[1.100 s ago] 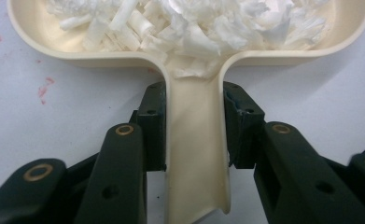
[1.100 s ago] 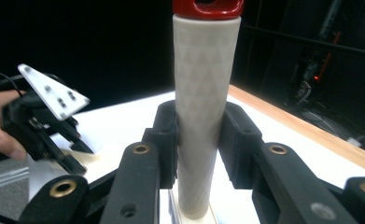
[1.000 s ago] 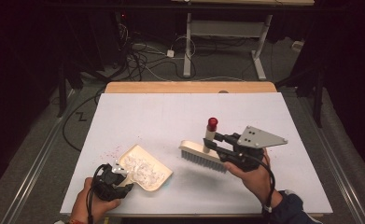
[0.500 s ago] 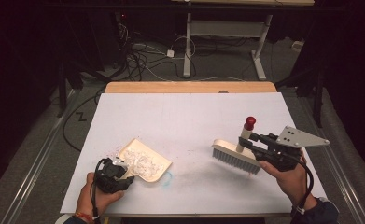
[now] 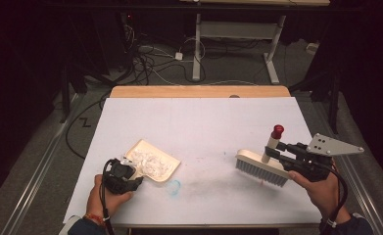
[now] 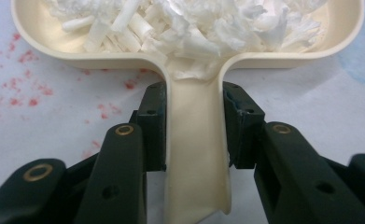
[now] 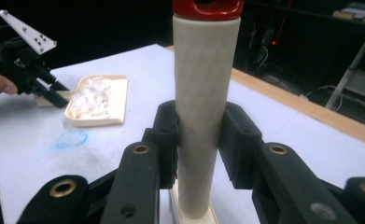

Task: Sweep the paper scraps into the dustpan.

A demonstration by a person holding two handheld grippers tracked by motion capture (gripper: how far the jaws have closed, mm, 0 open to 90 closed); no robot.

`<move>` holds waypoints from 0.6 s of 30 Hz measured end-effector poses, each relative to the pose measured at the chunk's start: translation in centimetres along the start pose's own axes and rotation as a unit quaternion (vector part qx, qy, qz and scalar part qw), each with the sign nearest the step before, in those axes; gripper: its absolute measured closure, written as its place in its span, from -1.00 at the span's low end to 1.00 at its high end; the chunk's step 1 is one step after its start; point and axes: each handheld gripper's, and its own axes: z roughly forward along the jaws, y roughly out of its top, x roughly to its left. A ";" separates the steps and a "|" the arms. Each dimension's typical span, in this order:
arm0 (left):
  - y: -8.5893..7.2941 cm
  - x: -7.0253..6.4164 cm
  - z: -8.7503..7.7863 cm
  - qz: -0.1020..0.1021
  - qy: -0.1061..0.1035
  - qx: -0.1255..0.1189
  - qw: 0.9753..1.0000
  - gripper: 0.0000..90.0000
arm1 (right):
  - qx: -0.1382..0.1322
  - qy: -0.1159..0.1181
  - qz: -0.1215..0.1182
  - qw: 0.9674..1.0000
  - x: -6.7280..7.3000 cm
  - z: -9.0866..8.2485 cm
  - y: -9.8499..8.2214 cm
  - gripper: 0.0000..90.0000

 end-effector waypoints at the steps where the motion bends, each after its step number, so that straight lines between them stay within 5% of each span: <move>1: 0.2 0.1 0.1 -0.003 -0.001 -0.002 1.000 0.40 | 0.000 0.001 0.000 1.000 0.0 -0.1 -0.1 0.57; 18: 2.7 1.7 1.1 -0.052 0.018 -0.016 0.998 0.40 | 0.050 0.068 0.008 0.996 -0.3 -1.1 -0.2 0.57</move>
